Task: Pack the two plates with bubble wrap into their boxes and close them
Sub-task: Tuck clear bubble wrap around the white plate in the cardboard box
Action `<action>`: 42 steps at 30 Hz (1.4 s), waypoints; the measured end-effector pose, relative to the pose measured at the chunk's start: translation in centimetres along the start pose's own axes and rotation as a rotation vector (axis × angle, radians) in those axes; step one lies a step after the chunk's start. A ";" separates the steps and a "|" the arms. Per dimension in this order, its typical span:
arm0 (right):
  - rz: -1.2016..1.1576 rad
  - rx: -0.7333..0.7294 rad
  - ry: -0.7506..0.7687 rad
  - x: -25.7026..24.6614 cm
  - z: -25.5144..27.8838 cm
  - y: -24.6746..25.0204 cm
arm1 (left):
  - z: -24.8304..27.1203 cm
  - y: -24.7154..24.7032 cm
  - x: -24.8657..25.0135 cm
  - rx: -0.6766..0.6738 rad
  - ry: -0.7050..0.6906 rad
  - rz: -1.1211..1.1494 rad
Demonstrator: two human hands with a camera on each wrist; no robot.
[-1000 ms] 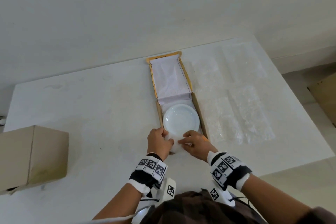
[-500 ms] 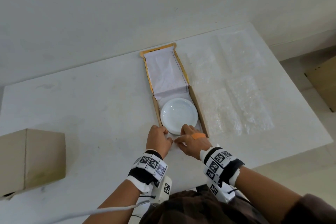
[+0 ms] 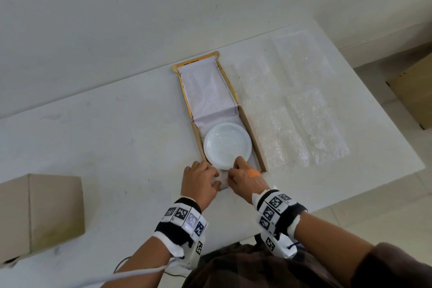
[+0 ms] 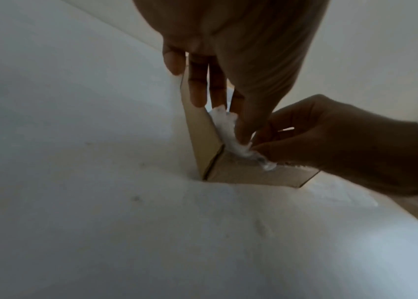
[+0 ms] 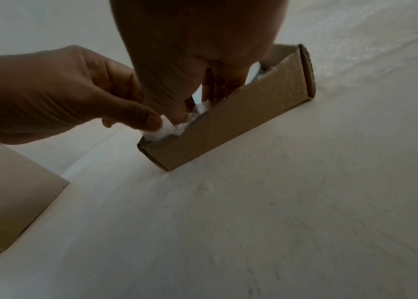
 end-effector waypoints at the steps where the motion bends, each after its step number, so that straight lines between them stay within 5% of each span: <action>1: 0.021 0.009 0.003 0.0 0.1 0.1 | 0.0 0.1 0.3 -0.006 -0.040 -0.071; 7: 0.332 0.004 0.156 -1.2 2.5 -0.5 | -0.3 -1.2 1.4 -0.089 -0.162 -0.346; 20: 0.543 -0.084 0.136 -0.9 2.6 -0.3 | 1.1 -2.5 2.2 -0.268 -0.177 -0.538; 26: 0.280 0.063 0.093 -0.5 3.2 2.0 | 1.4 -1.2 3.0 -0.169 -0.161 -0.503; 33: 0.040 0.269 -0.008 2.4 5.4 6.9 | -0.4 0.9 5.3 0.069 -0.128 -0.205; 42: -0.278 0.162 -0.359 14.2 6.1 12.9 | -5.3 0.6 14.1 0.110 -0.070 0.150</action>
Point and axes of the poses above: each hand's wrist, its own z-axis away from the middle knuckle, its own y-axis out of the back of the hand, x = y × z, the point moved 9 cm from there along -z, towards the middle knuckle, and after that the axes turned 2 degrees about -y, right-handed, at the moved point
